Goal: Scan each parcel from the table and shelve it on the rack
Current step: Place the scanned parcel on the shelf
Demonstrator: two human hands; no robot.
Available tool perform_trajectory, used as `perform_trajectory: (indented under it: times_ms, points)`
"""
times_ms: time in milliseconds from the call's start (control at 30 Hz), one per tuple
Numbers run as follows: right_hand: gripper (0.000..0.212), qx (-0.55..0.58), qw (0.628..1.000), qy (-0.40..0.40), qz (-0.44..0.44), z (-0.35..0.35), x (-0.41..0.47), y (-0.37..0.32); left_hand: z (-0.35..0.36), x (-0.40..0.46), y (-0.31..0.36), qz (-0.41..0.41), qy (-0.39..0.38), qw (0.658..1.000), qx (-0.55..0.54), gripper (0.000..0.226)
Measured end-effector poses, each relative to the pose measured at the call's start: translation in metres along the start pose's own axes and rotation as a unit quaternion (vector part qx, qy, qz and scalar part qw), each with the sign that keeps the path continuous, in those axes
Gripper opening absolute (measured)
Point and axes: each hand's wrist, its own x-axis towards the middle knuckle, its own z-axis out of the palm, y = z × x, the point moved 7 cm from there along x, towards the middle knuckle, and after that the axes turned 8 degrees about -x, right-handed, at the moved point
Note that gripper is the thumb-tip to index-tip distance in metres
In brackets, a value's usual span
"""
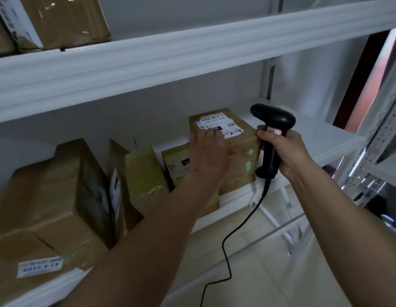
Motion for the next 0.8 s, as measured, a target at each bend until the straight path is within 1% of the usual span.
perform_trajectory:
  times_ms: [67,133,167,200,233,267,333,400,500,567,633,700,800]
  points:
    - [0.012,-0.019,0.999,0.026,-0.023,-0.004,-0.015,-0.006,0.003,-0.003,-0.004,-0.001,-0.023,0.999,-0.046,0.075]
    - [0.014,-0.047,0.997,0.043,-0.051,-0.007,-0.034,-0.012,0.000,-0.014,-0.011,-0.020,-0.027,0.989,-0.147,0.077]
    - [0.014,-0.059,0.996,0.038,-0.061,-0.004,-0.044,-0.014,-0.006,-0.023,-0.015,-0.023,0.000,0.980,-0.198,0.071]
    - [0.013,-0.069,0.995,0.025,-0.066,0.000,-0.055,-0.015,-0.015,-0.035,-0.020,-0.013,0.048,0.969,-0.240,0.059]
    - [0.013,-0.076,0.995,0.007,-0.068,0.007,-0.066,-0.014,-0.024,-0.049,-0.025,0.006,0.099,0.959,-0.267,0.045]
    - [0.013,-0.082,0.994,-0.013,-0.066,0.016,-0.076,-0.013,-0.029,-0.064,-0.032,0.019,0.133,0.949,-0.286,0.031]
    - [0.014,-0.088,0.992,-0.064,-0.057,0.039,-0.098,-0.006,-0.032,-0.096,-0.051,0.022,0.154,0.935,-0.319,0.017]
    - [0.015,-0.090,0.987,-0.129,-0.042,0.068,-0.122,0.004,-0.034,-0.129,-0.072,0.014,0.159,0.931,-0.329,0.013]
    - [0.025,-0.105,0.969,-0.222,-0.015,0.119,-0.161,0.020,-0.050,-0.180,-0.107,-0.006,0.206,0.928,-0.311,0.014]
    - [0.027,-0.110,0.953,-0.281,-0.013,0.159,-0.191,0.029,-0.060,-0.213,-0.136,-0.044,0.211,0.932,-0.291,0.013]
    - [0.026,-0.109,0.933,-0.343,-0.023,0.203,-0.225,0.036,-0.069,-0.248,-0.173,-0.107,0.202,0.936,-0.269,0.015]
    - [0.022,-0.116,0.914,-0.388,-0.025,0.246,-0.259,0.046,-0.081,-0.289,-0.215,-0.178,0.195,0.927,-0.267,0.018]
    - [0.014,-0.145,0.888,-0.436,-0.013,0.310,-0.317,0.069,-0.101,-0.361,-0.280,-0.275,0.185,0.903,-0.274,0.023]
